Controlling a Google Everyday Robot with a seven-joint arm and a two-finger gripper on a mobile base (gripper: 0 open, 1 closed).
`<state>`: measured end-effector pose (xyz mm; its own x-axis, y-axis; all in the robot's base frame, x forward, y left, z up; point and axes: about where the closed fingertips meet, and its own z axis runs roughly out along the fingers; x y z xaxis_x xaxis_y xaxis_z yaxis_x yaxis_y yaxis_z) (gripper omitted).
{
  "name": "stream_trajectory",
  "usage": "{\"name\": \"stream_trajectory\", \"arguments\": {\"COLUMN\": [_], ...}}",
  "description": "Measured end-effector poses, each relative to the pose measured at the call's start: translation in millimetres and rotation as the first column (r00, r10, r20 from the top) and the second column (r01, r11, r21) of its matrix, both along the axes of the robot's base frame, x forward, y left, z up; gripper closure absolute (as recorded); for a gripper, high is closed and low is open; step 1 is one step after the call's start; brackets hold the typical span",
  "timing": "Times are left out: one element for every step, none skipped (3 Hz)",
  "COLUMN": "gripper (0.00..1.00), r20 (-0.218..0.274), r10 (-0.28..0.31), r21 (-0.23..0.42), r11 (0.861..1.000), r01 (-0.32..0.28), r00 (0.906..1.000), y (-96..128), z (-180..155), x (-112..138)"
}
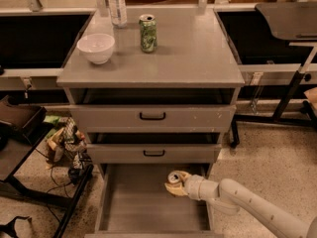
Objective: Place orange can into bottom drawer
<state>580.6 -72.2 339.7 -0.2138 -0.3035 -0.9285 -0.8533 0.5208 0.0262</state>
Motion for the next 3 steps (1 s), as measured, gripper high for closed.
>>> {"name": "stream_trajectory", "arguments": {"gripper": [1.0, 1.0, 1.0], "r20": [-0.031, -0.033, -0.029], "r10": [0.048, 0.124, 0.171], "r21": [-0.006, 0.024, 0.063], "r11": [0.999, 0.992, 0.984], "r01": [-0.049, -0.123, -0.169], "r00": [0.9984, 0.9918, 0.9849], "y": [26.3, 58.7, 75.3], "z": [-24.0, -60.2, -97.9], "x": [2.6, 0.6, -0.8]}}
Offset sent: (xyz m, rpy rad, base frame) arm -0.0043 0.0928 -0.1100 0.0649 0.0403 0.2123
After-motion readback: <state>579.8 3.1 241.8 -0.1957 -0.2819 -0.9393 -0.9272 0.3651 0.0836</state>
